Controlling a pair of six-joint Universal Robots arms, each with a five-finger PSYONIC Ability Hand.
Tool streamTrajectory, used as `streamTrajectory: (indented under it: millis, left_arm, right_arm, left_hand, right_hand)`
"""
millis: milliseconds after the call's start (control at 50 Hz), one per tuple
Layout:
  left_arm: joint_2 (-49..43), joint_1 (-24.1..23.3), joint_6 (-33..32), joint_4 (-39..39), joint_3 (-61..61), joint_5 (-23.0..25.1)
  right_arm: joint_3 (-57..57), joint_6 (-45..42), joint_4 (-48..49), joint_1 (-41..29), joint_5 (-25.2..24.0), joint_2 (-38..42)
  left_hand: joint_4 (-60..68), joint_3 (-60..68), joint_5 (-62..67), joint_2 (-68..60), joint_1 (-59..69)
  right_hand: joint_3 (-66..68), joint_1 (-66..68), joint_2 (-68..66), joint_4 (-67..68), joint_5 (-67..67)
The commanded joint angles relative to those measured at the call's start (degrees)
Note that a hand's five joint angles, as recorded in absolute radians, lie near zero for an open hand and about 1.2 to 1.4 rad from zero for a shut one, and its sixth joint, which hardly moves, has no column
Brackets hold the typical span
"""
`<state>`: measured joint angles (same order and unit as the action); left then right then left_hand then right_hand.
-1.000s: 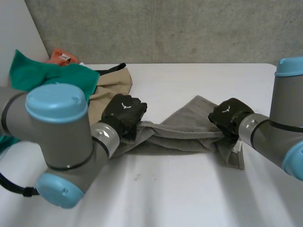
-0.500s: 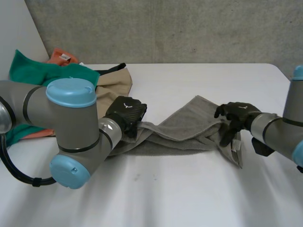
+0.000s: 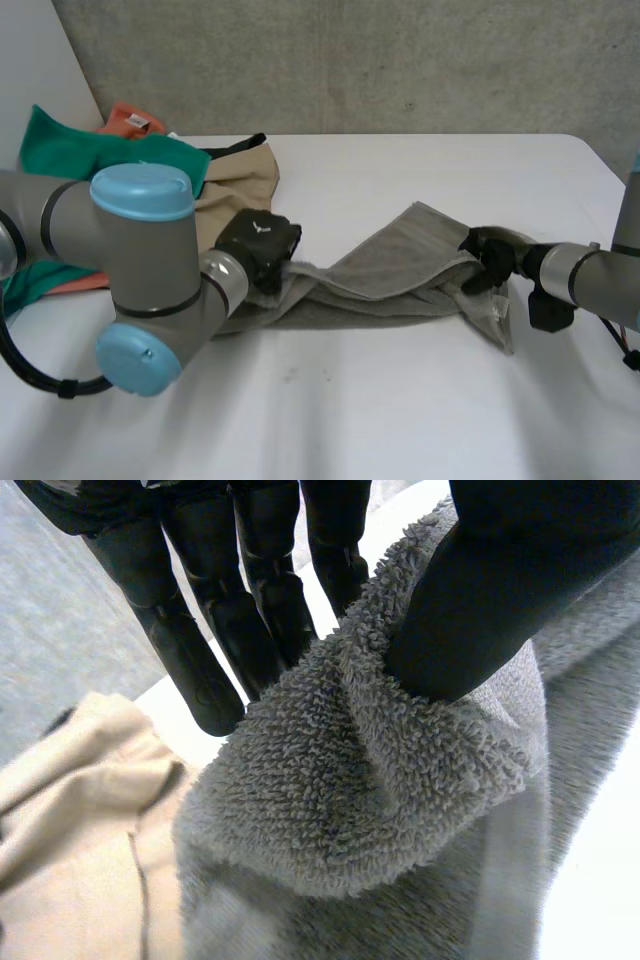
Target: Fold the laundry.
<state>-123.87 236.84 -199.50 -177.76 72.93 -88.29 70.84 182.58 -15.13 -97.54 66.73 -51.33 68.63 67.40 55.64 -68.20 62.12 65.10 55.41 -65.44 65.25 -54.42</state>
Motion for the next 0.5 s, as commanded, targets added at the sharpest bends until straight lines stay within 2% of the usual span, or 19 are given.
streamTrajectory:
  millis: [20,60,120,140,180,220,280,380,500]
  left_arm:
    - [-3.0,2.3,-2.5,-4.3,-11.7,-0.1]
    - [-2.9,3.5,-3.7,-6.2,-15.2,0.0]
    - [-2.3,5.8,-6.4,-13.0,-22.1,0.1]
    - [-1.6,6.6,-7.1,-18.4,-24.7,0.1]
    - [-0.1,7.2,-7.0,-24.8,-26.3,0.2]
    - [2.5,8.1,-6.6,-32.2,-26.1,0.7]
    - [4.9,8.1,-5.6,-37.6,-24.2,3.8]
    - [8.1,8.5,-1.7,-35.0,-16.5,6.7]
    - [13.1,8.9,2.0,-27.9,3.5,7.3]
  right_arm:
    - [-12.1,-5.6,2.5,-1.9,1.6,0.7]
    - [-16.0,-7.5,4.4,-1.9,2.7,0.5]
    - [-22.4,-10.7,16.2,-3.5,8.4,-1.8]
    - [-22.6,-11.1,19.7,-3.9,9.5,-2.9]
    - [-21.8,-11.7,27.3,-4.2,11.2,-5.4]
    - [-18.7,-12.6,39.4,-4.8,12.7,-9.0]
    - [-14.3,-13.7,48.9,-4.8,12.7,-12.9]
    - [-10.6,-15.9,47.4,-5.5,12.5,-16.1]
    - [-0.1,-17.1,34.1,-6.1,10.1,-18.6]
  left_hand:
    - [11.4,12.6,14.4,-11.8,17.9]
    - [11.4,12.6,14.4,-11.8,17.9]
    - [11.4,12.6,14.4,-11.8,17.9]
    - [11.4,12.6,14.4,-11.8,17.9]
    - [11.4,12.6,14.4,-11.8,17.9]
    - [11.4,12.6,14.4,-11.8,17.9]
    - [11.4,12.6,14.4,-11.8,17.9]
    - [11.4,12.6,14.4,-11.8,17.9]
    - [11.4,12.6,14.4,-11.8,17.9]
  right_hand:
    - [14.9,24.6,-14.6,14.8,-15.6]
    - [14.9,24.6,-14.6,14.8,-15.6]
    - [14.9,24.6,-14.6,14.8,-15.6]
    - [14.9,24.6,-14.6,14.8,-15.6]
    - [14.9,24.6,-14.6,14.8,-15.6]
    - [14.9,24.6,-14.6,14.8,-15.6]
    - [14.9,24.6,-14.6,14.8,-15.6]
    - [14.9,24.6,-14.6,14.8,-15.6]
    - [14.9,24.6,-14.6,14.8,-15.6]
